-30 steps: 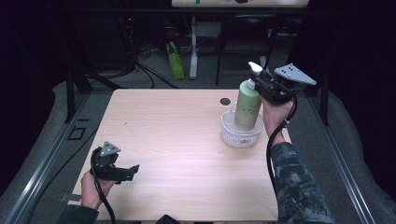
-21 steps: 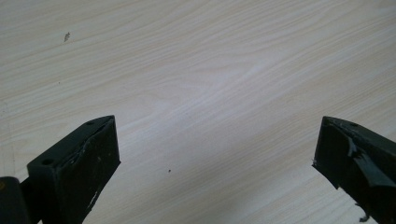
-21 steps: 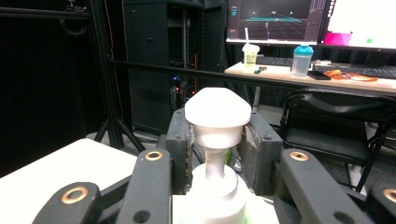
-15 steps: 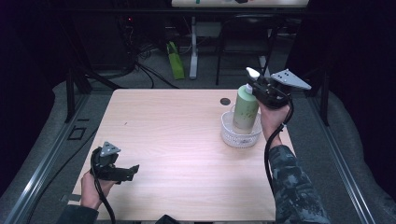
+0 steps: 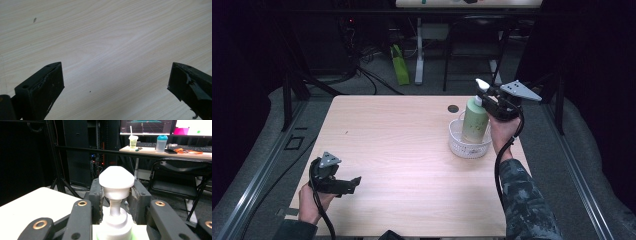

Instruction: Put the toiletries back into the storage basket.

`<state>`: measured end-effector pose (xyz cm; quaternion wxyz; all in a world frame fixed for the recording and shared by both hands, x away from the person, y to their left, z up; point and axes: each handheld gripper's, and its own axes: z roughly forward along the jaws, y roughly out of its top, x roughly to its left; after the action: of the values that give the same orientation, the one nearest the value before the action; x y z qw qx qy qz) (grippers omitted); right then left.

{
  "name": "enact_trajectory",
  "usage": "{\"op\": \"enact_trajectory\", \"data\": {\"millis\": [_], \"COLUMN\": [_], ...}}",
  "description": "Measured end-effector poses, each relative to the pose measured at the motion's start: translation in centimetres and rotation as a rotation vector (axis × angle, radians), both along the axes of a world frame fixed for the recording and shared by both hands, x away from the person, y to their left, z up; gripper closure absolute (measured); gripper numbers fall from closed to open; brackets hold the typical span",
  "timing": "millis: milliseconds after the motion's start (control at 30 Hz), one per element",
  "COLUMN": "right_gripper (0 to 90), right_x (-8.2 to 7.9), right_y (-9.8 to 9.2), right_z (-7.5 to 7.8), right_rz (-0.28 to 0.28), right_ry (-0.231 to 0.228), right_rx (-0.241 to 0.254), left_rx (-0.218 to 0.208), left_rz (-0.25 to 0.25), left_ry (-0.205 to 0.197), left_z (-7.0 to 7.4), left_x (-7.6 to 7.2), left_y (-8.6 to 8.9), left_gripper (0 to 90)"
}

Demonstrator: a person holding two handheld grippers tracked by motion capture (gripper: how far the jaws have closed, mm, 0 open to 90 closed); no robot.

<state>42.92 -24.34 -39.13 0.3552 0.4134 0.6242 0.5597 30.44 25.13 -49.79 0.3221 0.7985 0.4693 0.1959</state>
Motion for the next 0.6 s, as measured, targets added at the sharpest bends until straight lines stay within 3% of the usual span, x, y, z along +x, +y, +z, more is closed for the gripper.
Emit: {"op": "enact_trajectory", "data": {"millis": [600], "right_gripper": [66.7], "right_x": [0.4], "right_y": [-0.2], "right_z": [-2.1], "right_rz": [-0.015], "right_ry": [0.033], "right_rx": [-0.009], "left_rx": [0.002], "left_rz": [-0.002], "left_ry": [0.005], "left_z": [0.0], "left_x": [0.0], "left_y": [-0.1], "left_gripper": [0.0]}}
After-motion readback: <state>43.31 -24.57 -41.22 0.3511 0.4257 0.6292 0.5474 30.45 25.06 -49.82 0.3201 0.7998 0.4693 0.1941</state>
